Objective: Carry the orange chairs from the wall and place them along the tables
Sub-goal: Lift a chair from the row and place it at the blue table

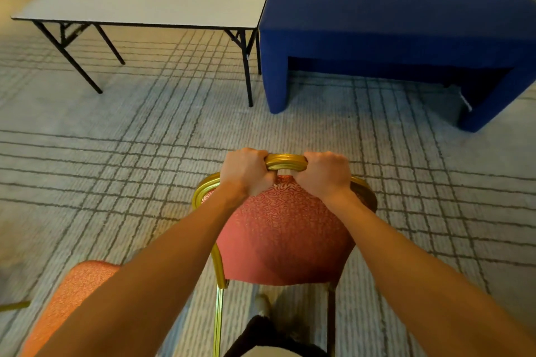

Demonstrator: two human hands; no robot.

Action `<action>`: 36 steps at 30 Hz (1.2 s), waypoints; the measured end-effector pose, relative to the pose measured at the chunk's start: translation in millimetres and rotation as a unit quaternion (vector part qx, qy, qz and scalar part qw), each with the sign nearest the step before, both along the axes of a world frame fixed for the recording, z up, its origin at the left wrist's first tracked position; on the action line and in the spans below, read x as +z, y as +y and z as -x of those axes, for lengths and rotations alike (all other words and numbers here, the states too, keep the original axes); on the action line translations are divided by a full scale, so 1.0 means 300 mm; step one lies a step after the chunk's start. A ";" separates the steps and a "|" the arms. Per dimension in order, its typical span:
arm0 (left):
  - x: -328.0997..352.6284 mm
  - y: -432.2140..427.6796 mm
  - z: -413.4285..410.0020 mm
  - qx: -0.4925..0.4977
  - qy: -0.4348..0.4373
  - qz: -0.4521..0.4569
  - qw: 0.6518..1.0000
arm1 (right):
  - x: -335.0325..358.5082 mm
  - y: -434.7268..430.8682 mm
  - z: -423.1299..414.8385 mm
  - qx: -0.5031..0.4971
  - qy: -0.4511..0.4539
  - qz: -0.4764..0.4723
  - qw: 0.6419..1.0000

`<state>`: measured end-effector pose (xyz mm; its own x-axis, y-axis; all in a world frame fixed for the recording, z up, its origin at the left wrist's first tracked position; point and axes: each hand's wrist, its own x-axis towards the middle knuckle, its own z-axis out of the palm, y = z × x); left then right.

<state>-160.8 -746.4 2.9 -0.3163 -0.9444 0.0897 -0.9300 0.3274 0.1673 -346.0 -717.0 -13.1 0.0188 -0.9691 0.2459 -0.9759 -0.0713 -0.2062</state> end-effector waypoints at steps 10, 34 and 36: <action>0.002 -0.454 0.084 -0.078 0.012 0.007 0.997 | 0.030 -0.376 0.088 -0.036 0.034 0.014 0.999; 0.014 -1.587 0.643 -0.124 -0.021 -0.006 0.992 | -0.015 -1.491 0.653 -0.044 0.035 -0.013 0.998; 0.018 -1.673 0.680 -0.124 -0.018 -0.012 0.992 | 0.003 -1.575 0.691 -0.042 0.034 -0.024 0.998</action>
